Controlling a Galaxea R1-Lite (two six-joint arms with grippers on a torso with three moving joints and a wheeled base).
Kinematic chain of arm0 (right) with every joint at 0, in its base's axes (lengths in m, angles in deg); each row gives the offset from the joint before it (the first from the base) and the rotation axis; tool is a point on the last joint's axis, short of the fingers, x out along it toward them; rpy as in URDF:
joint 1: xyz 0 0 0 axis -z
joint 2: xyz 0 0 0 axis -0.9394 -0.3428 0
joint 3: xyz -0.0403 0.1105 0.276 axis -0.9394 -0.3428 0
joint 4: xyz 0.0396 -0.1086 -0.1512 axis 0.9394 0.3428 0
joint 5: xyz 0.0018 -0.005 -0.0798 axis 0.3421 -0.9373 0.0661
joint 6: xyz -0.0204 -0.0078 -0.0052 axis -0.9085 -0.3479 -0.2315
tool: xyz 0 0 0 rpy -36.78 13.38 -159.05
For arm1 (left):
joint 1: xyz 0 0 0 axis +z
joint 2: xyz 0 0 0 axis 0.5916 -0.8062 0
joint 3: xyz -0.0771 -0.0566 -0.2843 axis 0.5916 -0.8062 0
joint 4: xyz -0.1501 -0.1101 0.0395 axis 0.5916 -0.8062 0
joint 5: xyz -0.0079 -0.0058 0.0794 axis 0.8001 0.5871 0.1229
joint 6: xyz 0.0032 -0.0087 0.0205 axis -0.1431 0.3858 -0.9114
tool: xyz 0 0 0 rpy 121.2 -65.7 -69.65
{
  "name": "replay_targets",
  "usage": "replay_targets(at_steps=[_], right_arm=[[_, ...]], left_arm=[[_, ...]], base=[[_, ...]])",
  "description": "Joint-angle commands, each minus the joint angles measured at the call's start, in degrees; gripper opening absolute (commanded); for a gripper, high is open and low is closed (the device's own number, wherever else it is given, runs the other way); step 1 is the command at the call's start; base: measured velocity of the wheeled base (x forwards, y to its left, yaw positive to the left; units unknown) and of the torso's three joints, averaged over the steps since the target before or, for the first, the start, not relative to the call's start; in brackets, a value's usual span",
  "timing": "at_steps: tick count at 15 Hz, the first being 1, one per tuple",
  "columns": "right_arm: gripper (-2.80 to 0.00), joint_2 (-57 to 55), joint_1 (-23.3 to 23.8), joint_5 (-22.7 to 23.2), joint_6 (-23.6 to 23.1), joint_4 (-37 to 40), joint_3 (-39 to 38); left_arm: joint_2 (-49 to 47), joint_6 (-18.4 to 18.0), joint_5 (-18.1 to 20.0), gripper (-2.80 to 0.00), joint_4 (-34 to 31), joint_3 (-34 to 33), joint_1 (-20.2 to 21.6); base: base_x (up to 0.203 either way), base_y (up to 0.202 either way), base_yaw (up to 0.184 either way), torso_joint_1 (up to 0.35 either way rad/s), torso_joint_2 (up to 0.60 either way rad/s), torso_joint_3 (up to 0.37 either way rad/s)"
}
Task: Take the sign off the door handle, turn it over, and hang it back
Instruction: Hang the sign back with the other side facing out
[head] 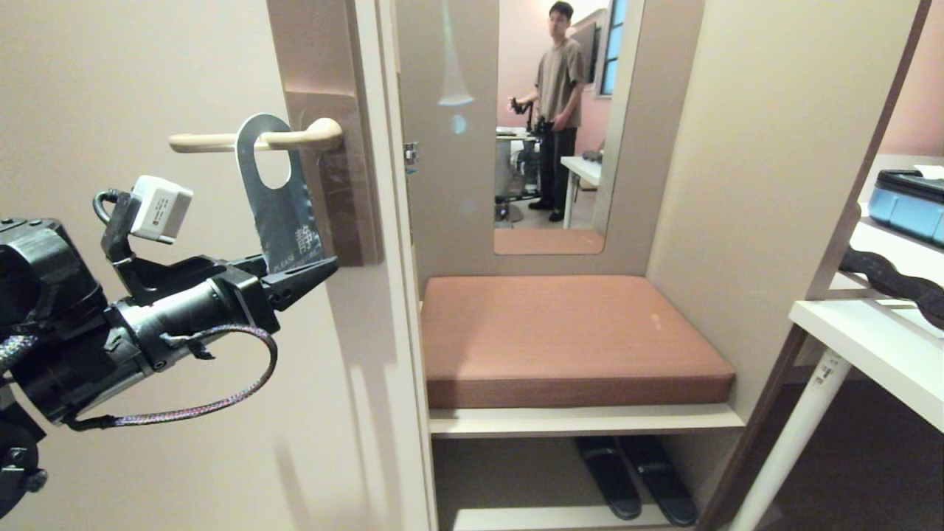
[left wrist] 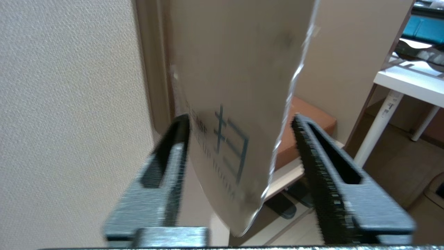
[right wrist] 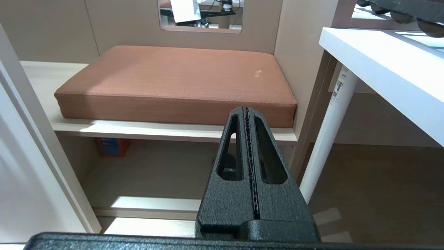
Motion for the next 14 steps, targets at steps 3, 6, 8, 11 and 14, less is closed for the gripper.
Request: replay_targets(at_steps=[3, 6, 8, 11, 14], right_arm=[[-2.8, 0.02, -0.01, -0.02, -0.01, 0.0, 0.0], [-2.8, 0.02, -0.01, -0.02, -0.01, 0.0, 0.0], [-2.8, 0.02, -0.01, -0.02, -0.01, 0.0, 0.0], [-2.8, 0.02, -0.01, -0.02, -0.01, 0.0, 0.0], [-2.8, 0.02, -0.01, -0.02, -0.01, 0.0, 0.0]], left_arm=[[2.49, 0.2, 0.26, 0.0, 1.64, -4.0, -0.29], [6.04, 0.29, 0.28, 0.0, 2.21, -7.27, -0.23], [8.27, 0.36, 0.28, 0.0, 2.22, -8.61, -0.08], [11.02, 0.45, 0.15, 0.0, 2.22, -10.53, 0.08], [13.12, 0.38, 0.03, 0.0, 2.2, -12.1, 2.01]], base=[[0.0, 0.0, 0.0, 0.0, 0.0, 0.0], [0.0, 0.0, 0.0, 0.0, 0.0, 0.0], [0.0, 0.0, 0.0, 0.0, 0.0, 0.0], [0.0, 0.0, 0.0, 0.0, 0.0, 0.0], [0.0, 0.0, 0.0, 0.0, 0.0, 0.0]])
